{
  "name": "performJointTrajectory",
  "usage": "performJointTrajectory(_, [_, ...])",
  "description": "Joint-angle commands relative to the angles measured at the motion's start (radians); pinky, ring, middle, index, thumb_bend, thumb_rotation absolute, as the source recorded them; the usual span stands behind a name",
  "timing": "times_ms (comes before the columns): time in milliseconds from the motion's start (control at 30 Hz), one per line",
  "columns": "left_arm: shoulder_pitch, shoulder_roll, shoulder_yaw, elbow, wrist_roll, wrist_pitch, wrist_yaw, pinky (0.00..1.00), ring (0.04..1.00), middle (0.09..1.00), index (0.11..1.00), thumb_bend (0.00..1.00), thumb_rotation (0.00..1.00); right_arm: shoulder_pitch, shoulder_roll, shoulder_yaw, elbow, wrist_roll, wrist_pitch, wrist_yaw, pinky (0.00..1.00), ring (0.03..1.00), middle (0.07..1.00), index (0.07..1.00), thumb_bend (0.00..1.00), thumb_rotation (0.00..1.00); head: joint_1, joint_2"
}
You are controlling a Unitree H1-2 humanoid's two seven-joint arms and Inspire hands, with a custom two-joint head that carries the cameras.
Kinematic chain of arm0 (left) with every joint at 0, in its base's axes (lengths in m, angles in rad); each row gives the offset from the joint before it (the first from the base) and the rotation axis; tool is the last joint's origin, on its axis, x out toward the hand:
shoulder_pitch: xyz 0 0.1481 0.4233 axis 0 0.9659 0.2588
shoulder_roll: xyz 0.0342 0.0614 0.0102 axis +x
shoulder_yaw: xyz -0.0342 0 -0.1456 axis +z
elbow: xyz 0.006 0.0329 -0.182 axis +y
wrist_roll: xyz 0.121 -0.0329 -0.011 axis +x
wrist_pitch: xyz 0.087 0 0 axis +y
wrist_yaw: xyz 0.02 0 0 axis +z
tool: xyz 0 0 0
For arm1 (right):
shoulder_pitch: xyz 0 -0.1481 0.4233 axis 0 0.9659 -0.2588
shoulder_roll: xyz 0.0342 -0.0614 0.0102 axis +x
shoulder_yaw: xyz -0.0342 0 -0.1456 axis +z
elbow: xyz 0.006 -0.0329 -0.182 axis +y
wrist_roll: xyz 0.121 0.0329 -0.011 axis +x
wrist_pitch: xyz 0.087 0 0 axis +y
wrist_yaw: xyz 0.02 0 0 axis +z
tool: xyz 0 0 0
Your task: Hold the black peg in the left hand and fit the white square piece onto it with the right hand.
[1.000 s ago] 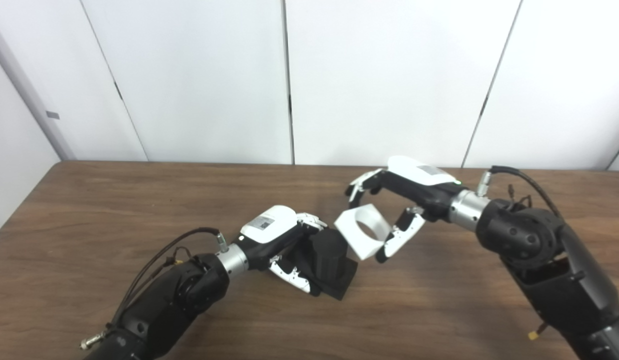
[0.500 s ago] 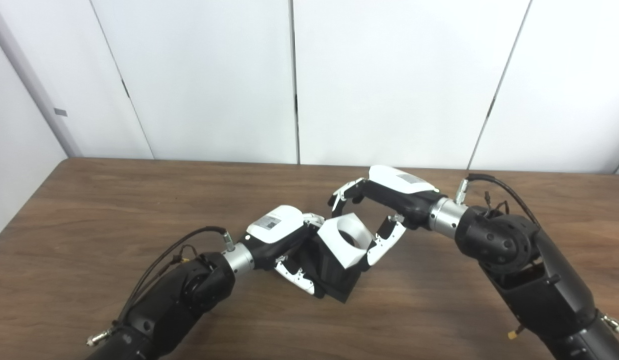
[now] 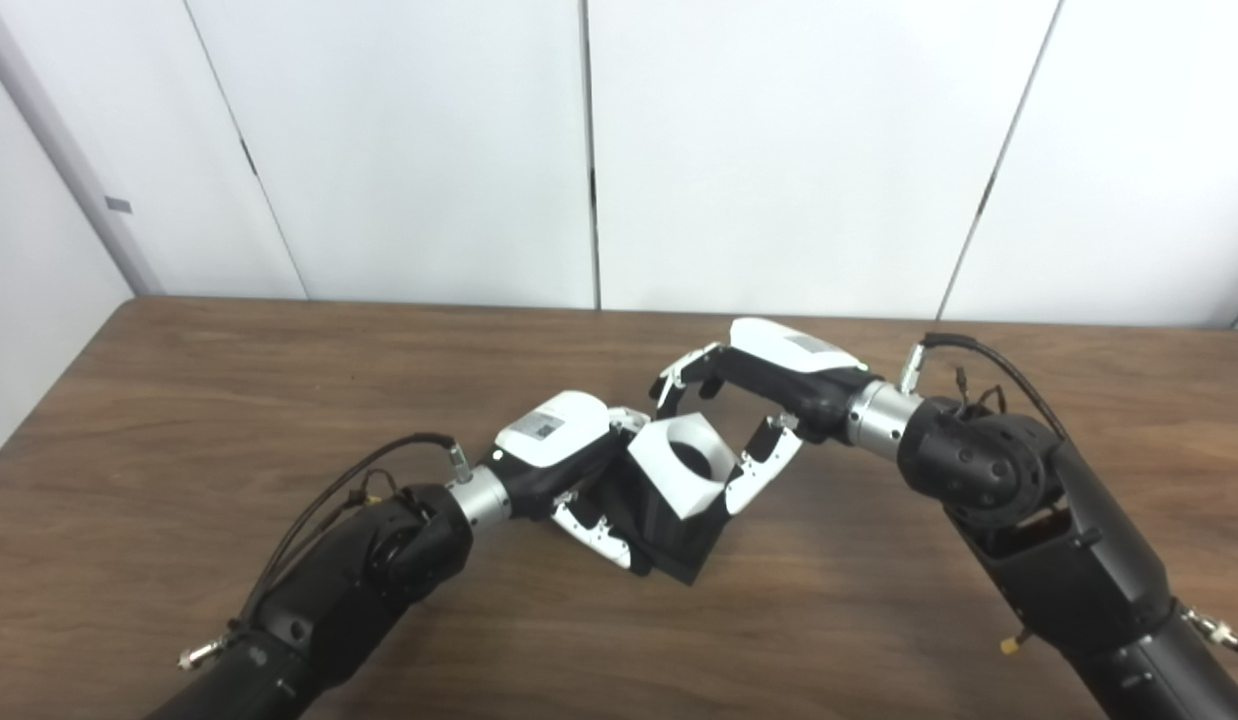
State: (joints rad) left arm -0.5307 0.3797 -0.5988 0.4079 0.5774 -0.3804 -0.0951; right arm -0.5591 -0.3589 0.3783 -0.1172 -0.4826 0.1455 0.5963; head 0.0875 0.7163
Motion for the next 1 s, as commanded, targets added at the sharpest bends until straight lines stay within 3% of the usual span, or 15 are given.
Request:
performJointTrajectory(0, [0.041,-0.021,-0.051,0.029,0.048,0.048,-0.118,0.73,0.849,0.792,0.489,0.52,0.07,-0.035,0.007,0.001,-0.005,0.000,-0.035,-0.020,0.73,0.824,0.786,0.479,0.52,0.13,0.001,0.001])
performJointTrajectory(567, [0.039,-0.026,-0.056,0.026,0.052,0.058,-0.130,0.73,0.850,0.800,0.489,0.52,0.07,-0.038,0.064,0.069,-0.001,-0.014,-0.043,-0.023,0.73,0.817,0.781,0.479,0.52,0.13,0.001,0.012])
performJointTrajectory(967, [0.044,-0.031,-0.047,0.010,0.045,0.084,-0.142,0.74,0.846,0.808,0.488,0.52,0.07,-0.042,0.057,0.105,-0.010,-0.030,-0.051,0.014,0.71,0.814,0.780,0.479,0.52,0.13,0.008,0.015])
